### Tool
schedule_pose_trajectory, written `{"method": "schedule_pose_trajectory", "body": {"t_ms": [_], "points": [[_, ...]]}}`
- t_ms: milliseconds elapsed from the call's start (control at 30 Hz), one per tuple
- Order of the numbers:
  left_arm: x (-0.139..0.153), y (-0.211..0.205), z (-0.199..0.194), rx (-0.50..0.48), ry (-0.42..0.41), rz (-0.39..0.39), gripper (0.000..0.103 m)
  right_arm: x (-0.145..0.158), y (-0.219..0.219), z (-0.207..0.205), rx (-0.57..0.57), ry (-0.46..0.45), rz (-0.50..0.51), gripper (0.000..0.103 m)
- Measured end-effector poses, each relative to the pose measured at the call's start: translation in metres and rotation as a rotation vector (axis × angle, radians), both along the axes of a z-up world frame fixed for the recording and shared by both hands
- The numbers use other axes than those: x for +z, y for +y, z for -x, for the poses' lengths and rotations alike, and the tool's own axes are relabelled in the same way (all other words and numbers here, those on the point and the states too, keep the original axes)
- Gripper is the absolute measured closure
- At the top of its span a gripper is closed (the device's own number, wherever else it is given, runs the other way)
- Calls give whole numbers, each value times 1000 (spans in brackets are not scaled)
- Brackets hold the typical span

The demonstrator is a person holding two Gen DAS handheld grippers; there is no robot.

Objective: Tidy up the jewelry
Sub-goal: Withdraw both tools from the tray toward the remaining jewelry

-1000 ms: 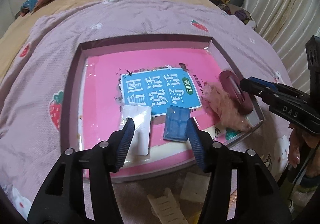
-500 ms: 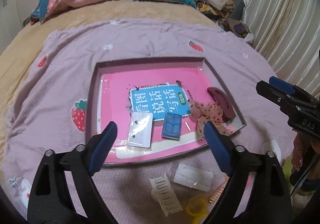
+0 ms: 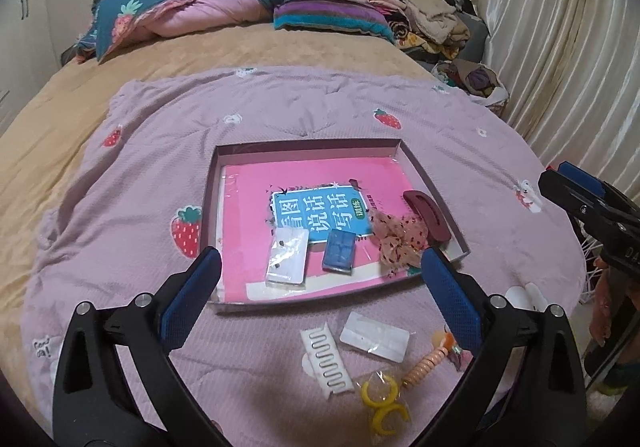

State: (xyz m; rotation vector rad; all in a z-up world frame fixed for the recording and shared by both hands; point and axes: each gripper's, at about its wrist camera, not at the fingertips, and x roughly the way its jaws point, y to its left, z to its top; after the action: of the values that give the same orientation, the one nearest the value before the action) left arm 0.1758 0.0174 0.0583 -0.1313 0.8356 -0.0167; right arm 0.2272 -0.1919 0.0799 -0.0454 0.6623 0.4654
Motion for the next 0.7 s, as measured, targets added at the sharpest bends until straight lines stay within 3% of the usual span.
{"method": "schedule_pose_trajectory", "body": {"t_ms": [433,700], "points": [[-6,-9,32,-14,-6,-1,10,-3,-14,37,3,-7,7,7],[-27,-13,53,-26,29,10,10,-20,-29,57,1,23,16,7]]}}
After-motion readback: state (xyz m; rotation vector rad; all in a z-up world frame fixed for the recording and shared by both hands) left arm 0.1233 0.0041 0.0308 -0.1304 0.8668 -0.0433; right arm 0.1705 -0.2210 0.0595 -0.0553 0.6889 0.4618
